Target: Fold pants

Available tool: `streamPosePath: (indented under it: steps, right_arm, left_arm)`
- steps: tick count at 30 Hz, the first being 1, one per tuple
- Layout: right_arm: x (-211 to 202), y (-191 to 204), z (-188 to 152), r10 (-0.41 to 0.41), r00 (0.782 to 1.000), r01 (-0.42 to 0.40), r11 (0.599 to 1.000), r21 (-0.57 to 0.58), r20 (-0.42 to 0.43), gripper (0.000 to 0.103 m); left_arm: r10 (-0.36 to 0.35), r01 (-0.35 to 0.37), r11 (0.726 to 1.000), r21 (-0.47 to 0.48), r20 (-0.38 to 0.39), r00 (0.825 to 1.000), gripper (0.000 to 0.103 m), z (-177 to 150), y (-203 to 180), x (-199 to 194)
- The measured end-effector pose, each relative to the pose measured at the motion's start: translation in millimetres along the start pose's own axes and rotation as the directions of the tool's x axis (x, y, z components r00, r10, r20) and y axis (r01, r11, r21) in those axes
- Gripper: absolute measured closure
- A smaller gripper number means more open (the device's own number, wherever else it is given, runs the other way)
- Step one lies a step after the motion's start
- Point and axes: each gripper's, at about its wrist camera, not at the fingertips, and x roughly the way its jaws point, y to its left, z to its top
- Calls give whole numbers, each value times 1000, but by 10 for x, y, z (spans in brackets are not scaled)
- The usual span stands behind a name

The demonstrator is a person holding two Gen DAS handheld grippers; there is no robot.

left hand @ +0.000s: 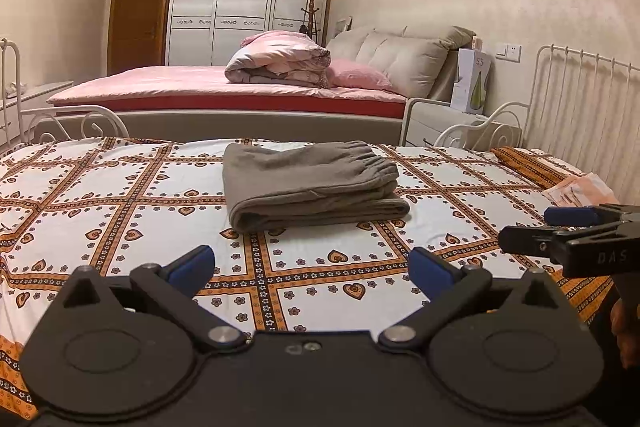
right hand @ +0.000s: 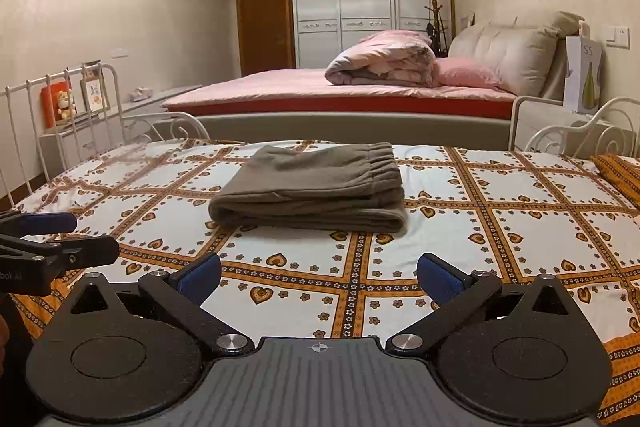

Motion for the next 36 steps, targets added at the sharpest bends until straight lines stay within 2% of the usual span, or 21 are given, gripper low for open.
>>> streamPosePath:
  steps: [36]
  right_arm:
    - [29, -5, -25, 0, 1000, 0, 1000, -8, -6, 0]
  left_arm:
    - [-9, 9, 1000, 0, -6, 1000, 6, -35, -11, 1]
